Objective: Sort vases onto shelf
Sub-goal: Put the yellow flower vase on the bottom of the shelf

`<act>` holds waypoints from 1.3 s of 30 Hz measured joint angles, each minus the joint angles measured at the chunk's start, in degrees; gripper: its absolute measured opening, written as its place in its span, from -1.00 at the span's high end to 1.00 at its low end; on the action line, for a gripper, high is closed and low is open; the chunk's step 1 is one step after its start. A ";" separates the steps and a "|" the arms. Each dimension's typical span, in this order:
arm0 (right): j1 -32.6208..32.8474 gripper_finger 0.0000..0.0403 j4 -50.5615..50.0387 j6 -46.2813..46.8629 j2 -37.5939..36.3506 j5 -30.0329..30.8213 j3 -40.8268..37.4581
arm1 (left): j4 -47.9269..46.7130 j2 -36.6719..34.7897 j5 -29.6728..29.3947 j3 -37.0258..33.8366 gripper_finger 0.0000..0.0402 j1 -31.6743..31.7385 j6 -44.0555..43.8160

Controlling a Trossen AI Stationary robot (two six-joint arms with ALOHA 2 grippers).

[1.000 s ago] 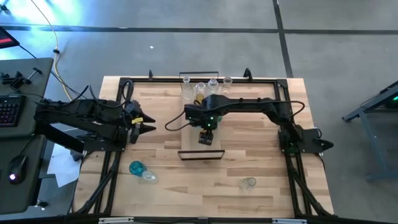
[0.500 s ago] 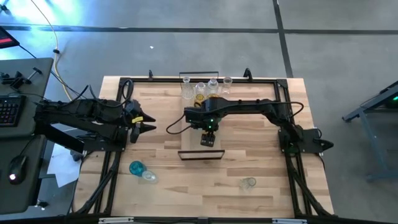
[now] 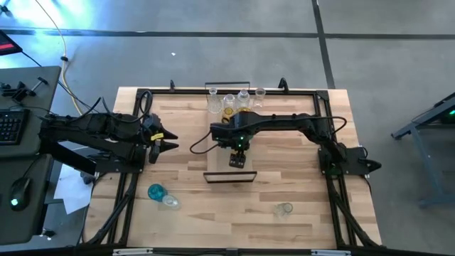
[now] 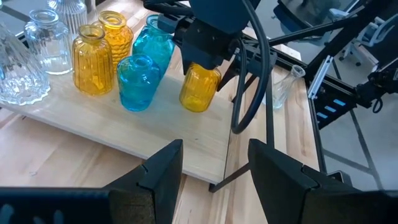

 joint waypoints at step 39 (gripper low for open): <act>-0.21 -0.49 0.72 -1.02 2.61 -0.25 0.28 | -0.09 0.02 0.28 -0.02 0.13 0.00 0.09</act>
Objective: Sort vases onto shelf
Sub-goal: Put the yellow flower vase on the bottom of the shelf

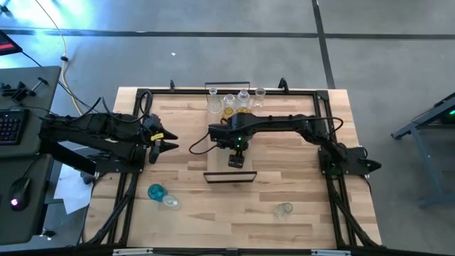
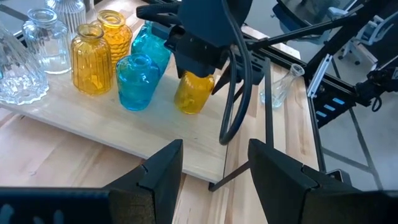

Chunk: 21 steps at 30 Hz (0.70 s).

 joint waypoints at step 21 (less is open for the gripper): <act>0.20 -0.49 -1.85 1.02 0.32 2.65 9.60 | 0.02 -0.02 0.19 0.00 0.13 0.02 0.50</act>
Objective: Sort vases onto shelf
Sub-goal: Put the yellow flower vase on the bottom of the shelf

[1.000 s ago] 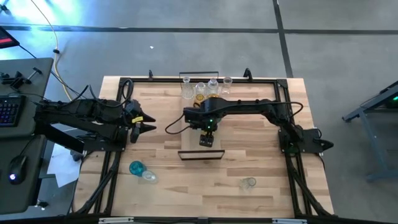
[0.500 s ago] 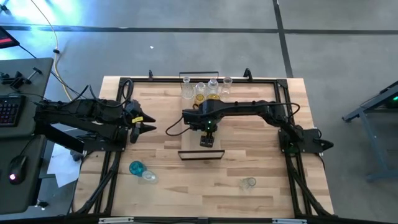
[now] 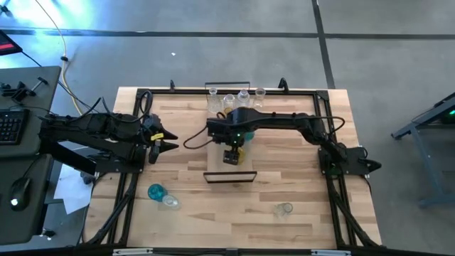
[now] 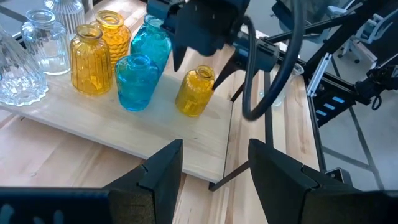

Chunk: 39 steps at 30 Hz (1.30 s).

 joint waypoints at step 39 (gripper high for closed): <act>5.26 1.00 -7.87 16.45 -6.91 9.87 4.37 | 8.08 8.26 -5.93 -0.04 0.13 -0.02 1.98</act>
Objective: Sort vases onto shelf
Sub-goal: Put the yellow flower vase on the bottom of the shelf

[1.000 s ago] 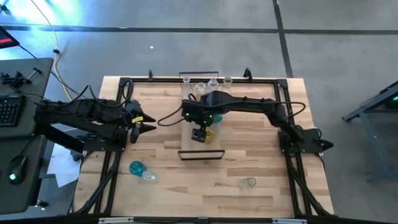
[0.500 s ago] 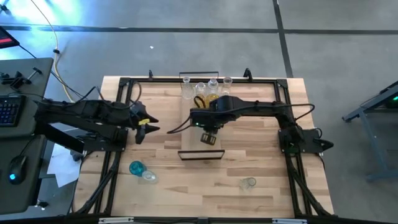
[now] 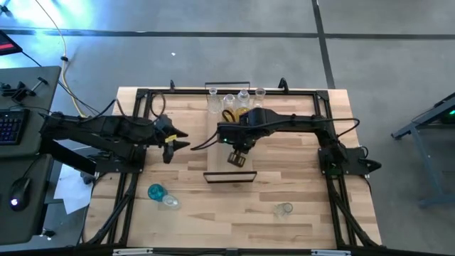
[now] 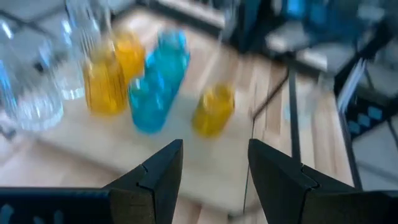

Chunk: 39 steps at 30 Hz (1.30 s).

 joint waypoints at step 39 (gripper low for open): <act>-2.67 1.00 10.55 -2.32 0.04 -10.35 -18.82 | 8.29 -7.63 -2.60 0.04 0.13 0.02 2.91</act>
